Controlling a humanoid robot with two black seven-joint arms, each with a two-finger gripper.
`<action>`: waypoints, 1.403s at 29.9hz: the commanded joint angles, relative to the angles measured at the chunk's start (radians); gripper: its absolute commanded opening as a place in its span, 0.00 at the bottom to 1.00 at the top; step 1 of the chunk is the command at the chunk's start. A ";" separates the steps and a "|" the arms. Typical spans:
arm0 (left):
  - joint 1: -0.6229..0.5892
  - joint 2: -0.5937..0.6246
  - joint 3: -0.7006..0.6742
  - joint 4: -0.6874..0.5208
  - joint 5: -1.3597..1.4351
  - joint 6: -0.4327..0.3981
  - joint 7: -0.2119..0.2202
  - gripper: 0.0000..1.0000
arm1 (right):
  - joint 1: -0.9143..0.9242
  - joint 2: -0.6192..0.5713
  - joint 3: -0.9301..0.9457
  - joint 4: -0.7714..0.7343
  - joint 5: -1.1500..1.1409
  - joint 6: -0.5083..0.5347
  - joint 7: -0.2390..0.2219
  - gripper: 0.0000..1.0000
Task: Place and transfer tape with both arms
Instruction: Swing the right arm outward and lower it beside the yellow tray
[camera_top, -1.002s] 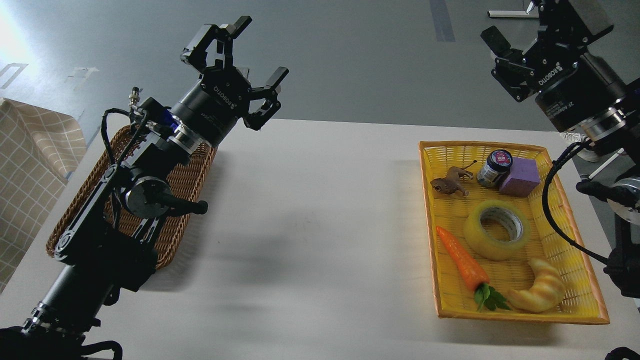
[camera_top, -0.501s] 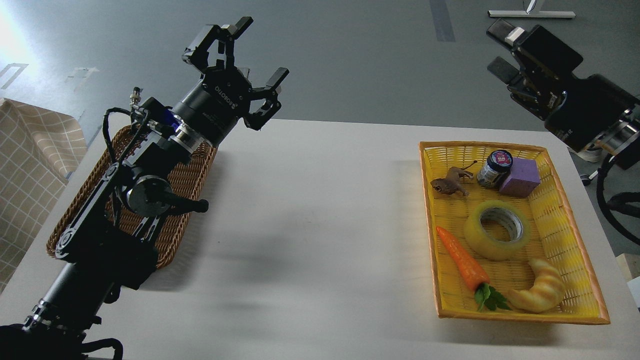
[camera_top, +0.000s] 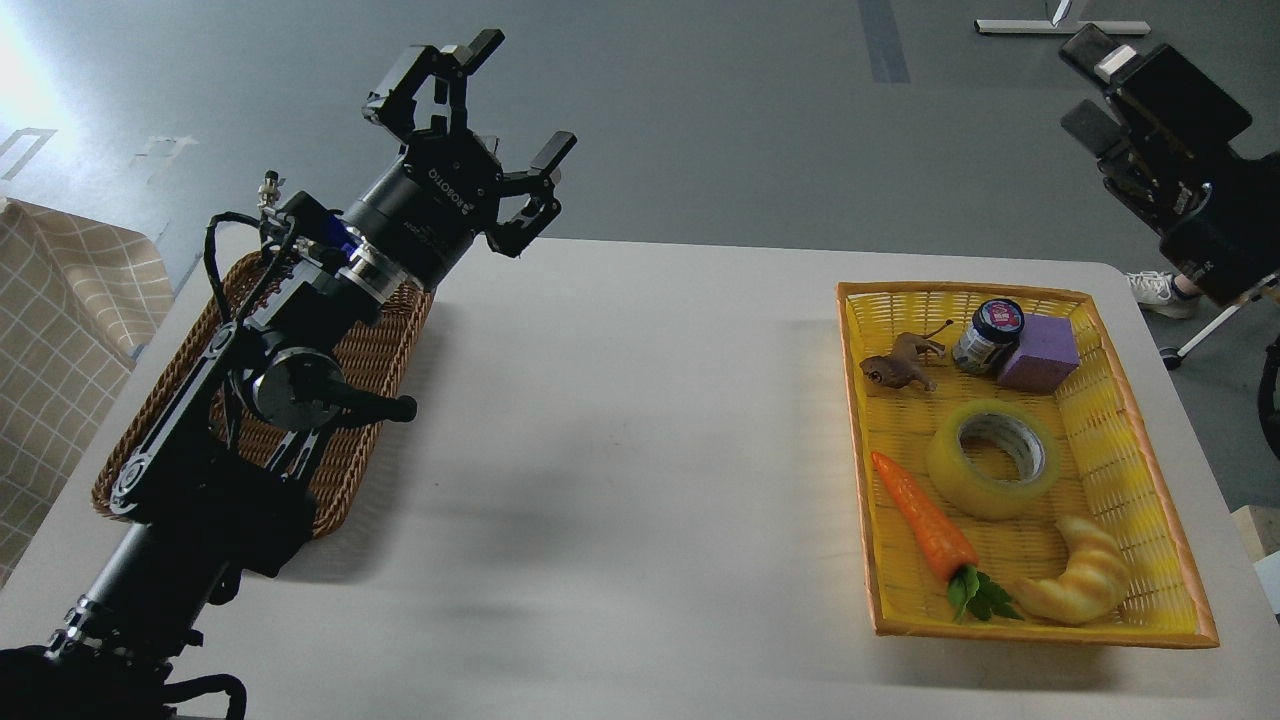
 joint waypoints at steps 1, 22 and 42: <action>0.001 -0.001 -0.001 0.000 0.003 0.000 0.000 0.98 | -0.010 0.003 0.005 0.008 0.026 0.000 0.000 1.00; -0.004 -0.036 -0.006 0.011 0.009 0.045 0.002 0.98 | -0.067 -0.086 -0.091 0.038 -0.523 0.000 -0.011 1.00; -0.004 -0.039 -0.001 0.011 0.008 0.037 0.002 0.98 | -0.200 -0.101 -0.075 -0.030 -0.750 0.000 -0.043 1.00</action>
